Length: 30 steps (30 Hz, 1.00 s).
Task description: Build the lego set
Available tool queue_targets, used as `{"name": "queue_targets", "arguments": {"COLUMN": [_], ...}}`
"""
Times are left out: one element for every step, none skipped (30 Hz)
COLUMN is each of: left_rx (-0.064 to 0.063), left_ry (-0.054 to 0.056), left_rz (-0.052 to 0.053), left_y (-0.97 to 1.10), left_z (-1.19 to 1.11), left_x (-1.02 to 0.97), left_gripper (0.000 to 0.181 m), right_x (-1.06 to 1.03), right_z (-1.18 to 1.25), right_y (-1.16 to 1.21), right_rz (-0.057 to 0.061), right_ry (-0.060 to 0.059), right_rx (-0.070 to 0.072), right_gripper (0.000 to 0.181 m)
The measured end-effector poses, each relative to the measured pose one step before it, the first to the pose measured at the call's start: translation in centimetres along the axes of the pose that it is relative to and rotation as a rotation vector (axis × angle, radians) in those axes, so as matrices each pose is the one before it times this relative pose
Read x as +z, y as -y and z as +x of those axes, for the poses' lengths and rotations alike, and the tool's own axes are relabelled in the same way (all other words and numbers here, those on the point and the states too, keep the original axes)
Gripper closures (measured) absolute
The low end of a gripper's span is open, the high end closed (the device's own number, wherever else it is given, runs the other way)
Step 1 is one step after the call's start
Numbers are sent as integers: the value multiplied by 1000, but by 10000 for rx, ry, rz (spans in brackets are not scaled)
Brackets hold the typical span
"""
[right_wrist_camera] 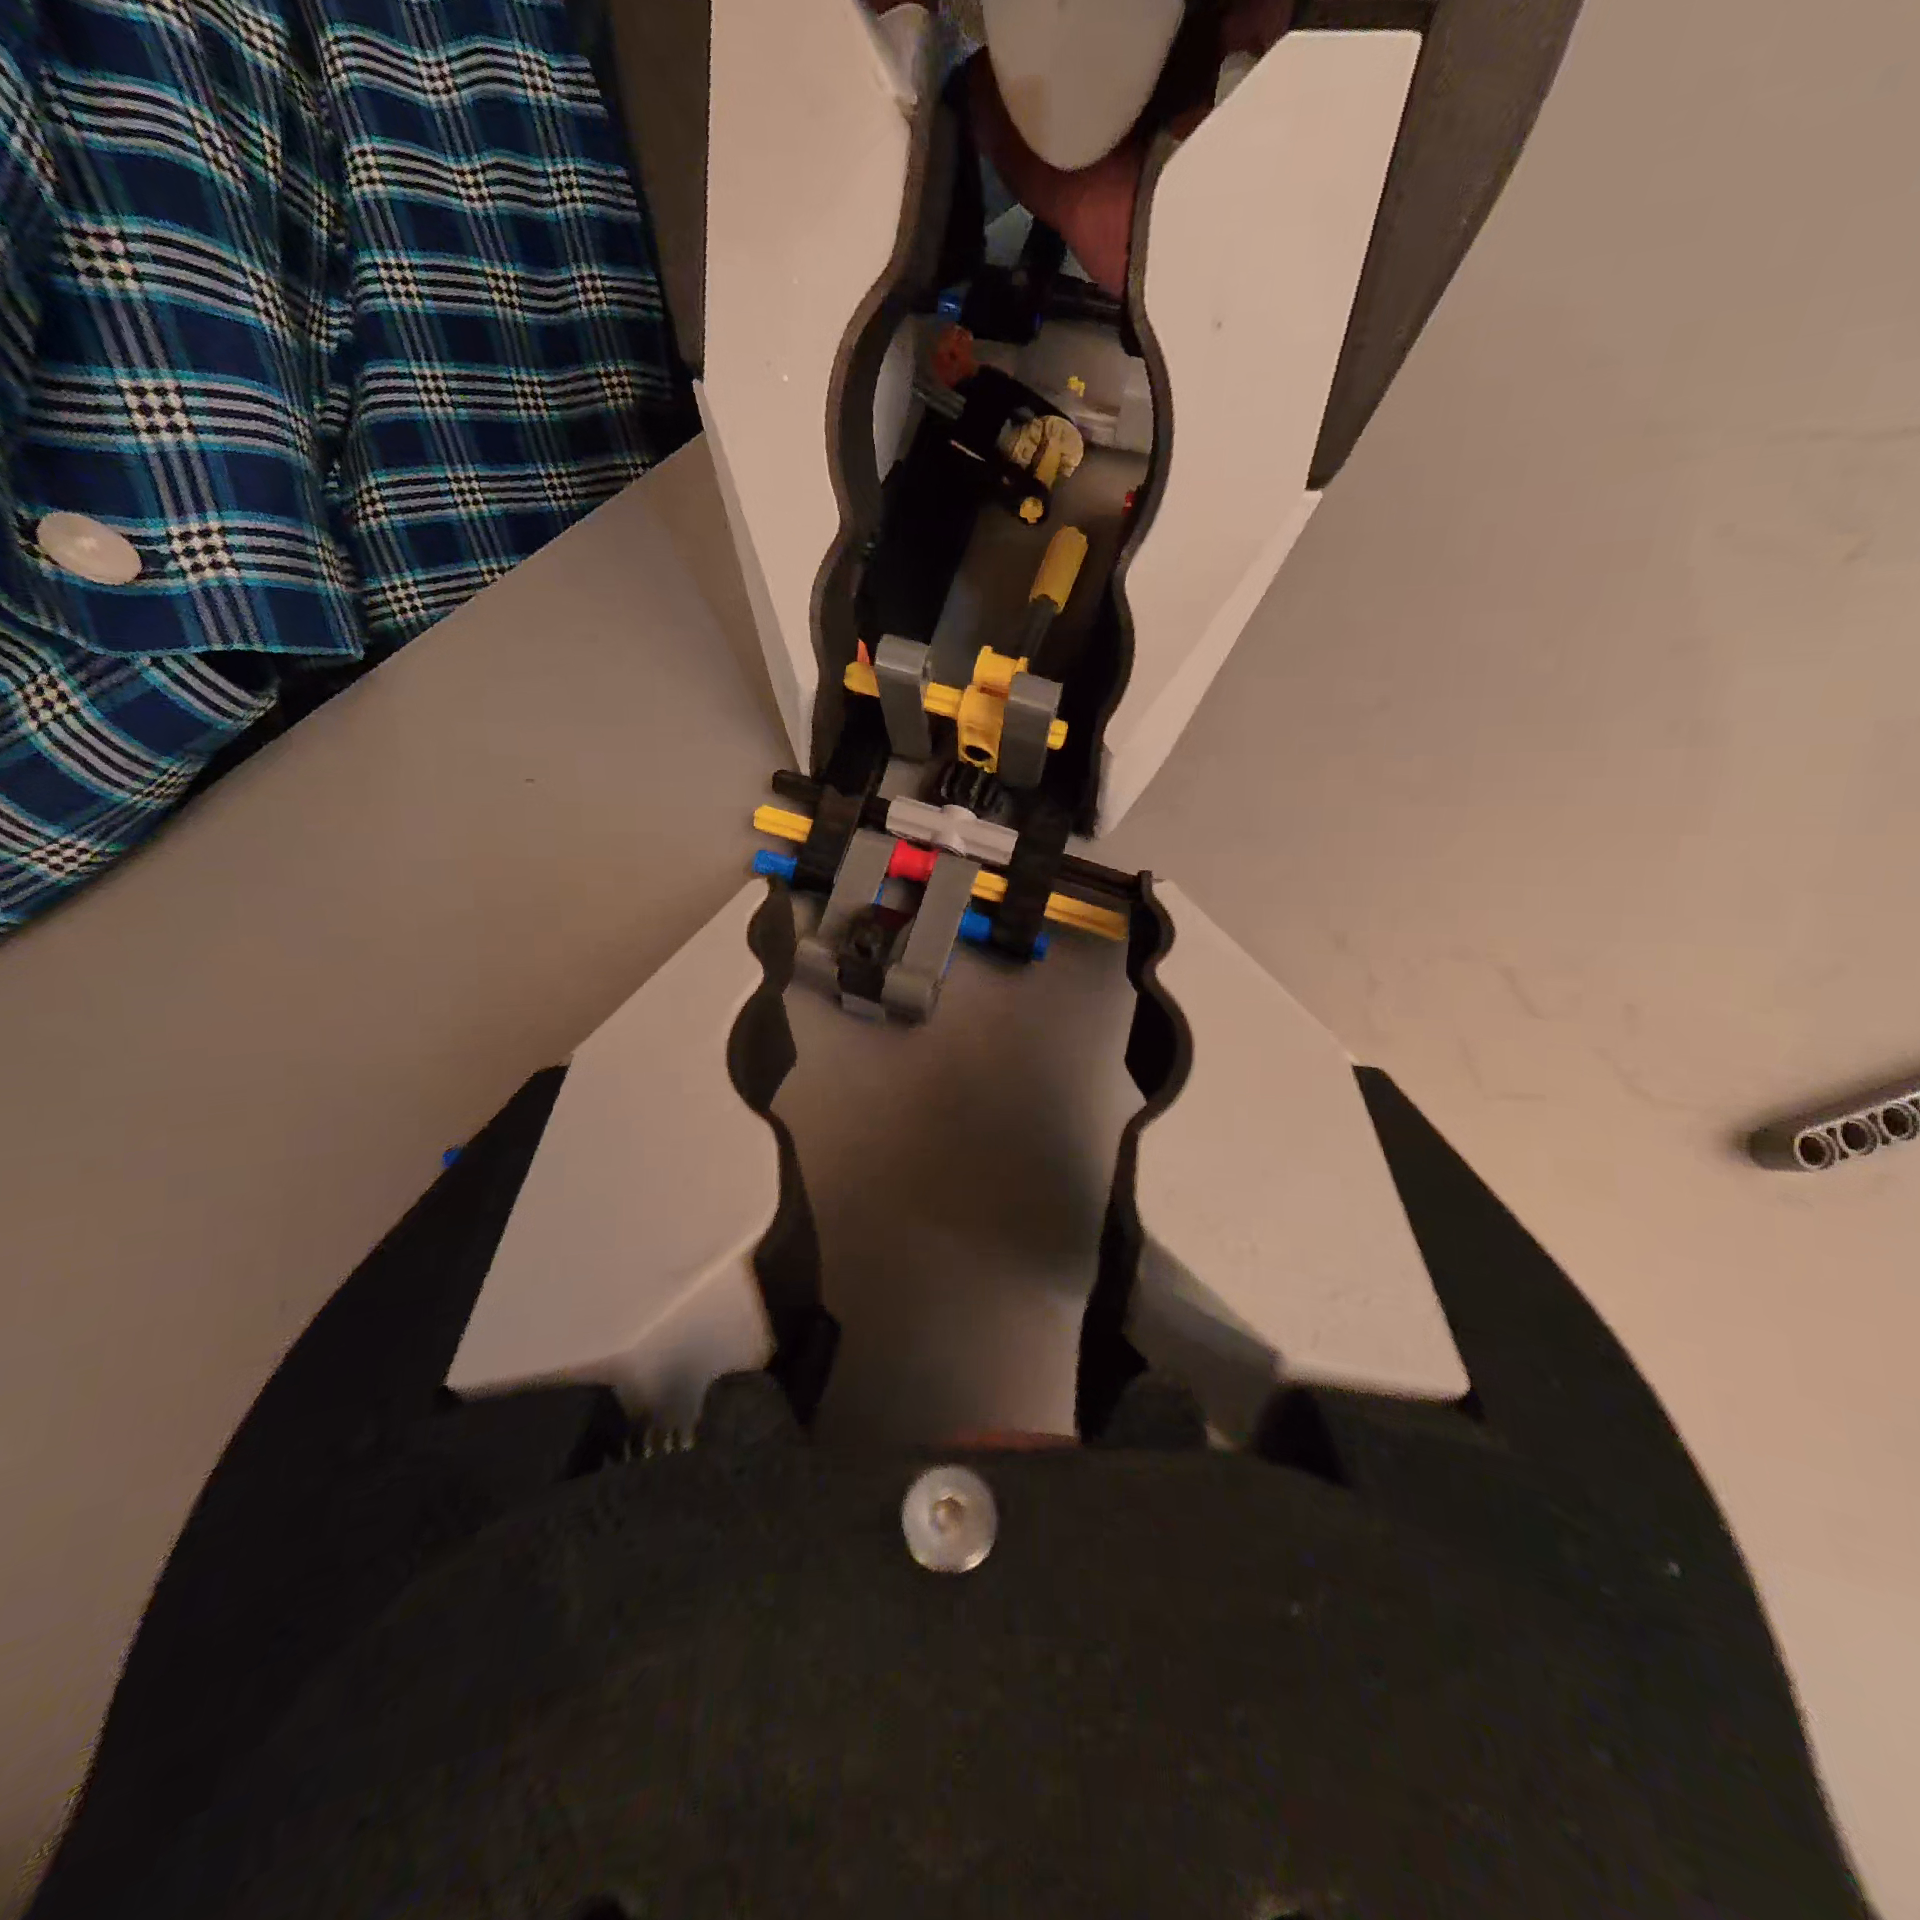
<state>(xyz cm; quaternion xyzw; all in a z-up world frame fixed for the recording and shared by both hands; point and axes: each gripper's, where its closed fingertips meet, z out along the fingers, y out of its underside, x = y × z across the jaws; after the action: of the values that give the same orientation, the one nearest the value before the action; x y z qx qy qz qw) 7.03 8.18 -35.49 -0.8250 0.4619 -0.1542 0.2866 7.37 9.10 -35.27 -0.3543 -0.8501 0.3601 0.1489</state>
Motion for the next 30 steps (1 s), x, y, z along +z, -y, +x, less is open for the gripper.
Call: {"name": "queue_targets", "arguments": {"left_rx": [0,7,18,-7,3,-15,3,9,-4,-16,-24,-14,-9,-51,-5,20,21,-9,-58,-87,-98,-44,0,15,-21,-32,-97,-169,-129,-77], "left_ry": [9,6,10,9,7,8,6,-1,4,8,4,20,84,150,19,-48,49,-12,-32,32,68,129,197,154,111,166,121,28,58,56], "left_rz": [11,35,28,16,6,-2,8,6,1,-7,-12,-8,9,-20,-33,31,87,93,123,179,161,52,32,91,117,88,-70,-224,-310,-211], "left_y": [2,-6,-4,-12,4,-3,-2,9,16,5,22,47,52,-18,-11,82,143,134,180,241,222,125,94,123,87,-87,-458,-877,-1169,-1173], "left_z": [-17,0,-8,-6,-3,0,-16,-5,-20,-18,-26,-82,-218,-379,-179,-7,-138,-83,-105,-252,-374,-478,-549,-416,-309,-344,-275,-103,-91,-19], "left_x": [10,6,-2,-3,0,-1,8,4,0,-6,-2,3,-12,-66,-117,-162,-202,-236,-302,-439,-587,-731,-874,-1006,-1065,-1049,-891,-649,-437,-335], "left_gripper": [132,132,132,132,132,132,132,132,132,132,132,132,128,120,111,107,103,99,95,93,92,92,92,92,93,93,93,93,92,91], "right_x": [13,8,-1,15,11,-1,17,-7,-6,-5,-12,-16,-11,-2,5,-10,-24,-51,-71,-49,-50,-35,-63,-87,-115,-132,-107,-98,-116,-150], "right_z": [-10,-16,-17,-22,-17,-5,-3,-7,0,18,26,48,47,30,21,25,39,30,32,50,48,29,25,27,46,61,69,49,82,108], "right_y": [6,-5,14,5,5,5,3,-9,-13,1,-8,-21,-10,15,11,-14,-48,-55,-58,-49,-35,-39,-52,-85,-102,-149,-142,-123,-153,-180], "right_rz": [9,1,-37,-14,12,-12,0,17,10,27,24,11,-1,1,7,-7,-15,-8,-5,-4,-3,-7,-8,-2,-9,-30,-34,-40,-78,-105], "right_ry": [26,14,-9,4,17,22,12,1,1,-4,-19,-25,-2,15,1,-19,-28,-18,-10,-17,-13,-4,-1,1,-9,-34,-30,-13,-36,-70], "right_rx": [23,55,11,12,1,-7,2,-2,-20,-17,-11,22,78,57,9,-7,-20,4,17,15,20,8,9,35,39,28,28,42,49,21], "right_gripper": [119,120,120,120,120,120,120,120,120,120,120,120,119,119,119,119,119,119,119,119,119,119,119,119,117,114,111,107,103,98]}}
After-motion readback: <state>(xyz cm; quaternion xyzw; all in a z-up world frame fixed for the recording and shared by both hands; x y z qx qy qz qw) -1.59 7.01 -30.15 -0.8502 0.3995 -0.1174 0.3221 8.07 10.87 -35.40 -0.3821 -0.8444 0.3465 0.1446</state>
